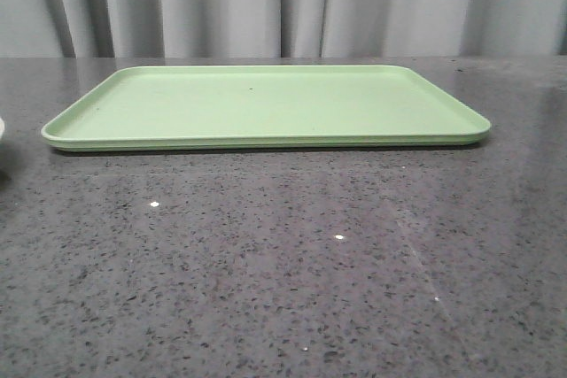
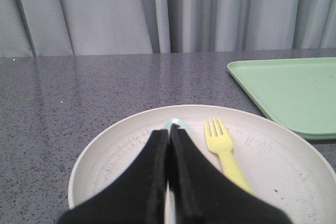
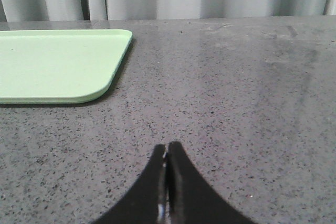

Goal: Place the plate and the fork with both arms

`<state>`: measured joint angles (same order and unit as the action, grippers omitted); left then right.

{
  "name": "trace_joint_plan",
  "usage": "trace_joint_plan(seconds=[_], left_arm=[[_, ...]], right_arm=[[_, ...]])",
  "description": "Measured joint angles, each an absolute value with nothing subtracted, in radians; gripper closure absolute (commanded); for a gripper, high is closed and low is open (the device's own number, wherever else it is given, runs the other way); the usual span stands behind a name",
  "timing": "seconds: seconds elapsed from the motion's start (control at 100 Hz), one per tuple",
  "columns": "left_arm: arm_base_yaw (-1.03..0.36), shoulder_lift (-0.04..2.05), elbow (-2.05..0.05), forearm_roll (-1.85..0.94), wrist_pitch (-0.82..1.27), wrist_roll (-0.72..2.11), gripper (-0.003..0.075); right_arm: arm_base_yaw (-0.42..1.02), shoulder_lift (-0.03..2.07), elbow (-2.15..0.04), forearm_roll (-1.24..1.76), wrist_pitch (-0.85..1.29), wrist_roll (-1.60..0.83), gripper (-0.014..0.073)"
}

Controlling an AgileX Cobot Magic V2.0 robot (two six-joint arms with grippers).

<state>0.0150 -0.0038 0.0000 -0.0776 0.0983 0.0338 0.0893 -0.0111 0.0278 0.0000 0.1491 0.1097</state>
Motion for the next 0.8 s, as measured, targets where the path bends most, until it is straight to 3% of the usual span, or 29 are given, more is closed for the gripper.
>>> trace_joint_plan(seconds=[0.8], left_arm=[[0.015, -0.004, 0.0, -0.078, 0.089, 0.034, 0.0741]], right_arm=[[0.089, -0.011, 0.028, 0.0, 0.139, 0.11, 0.066]])
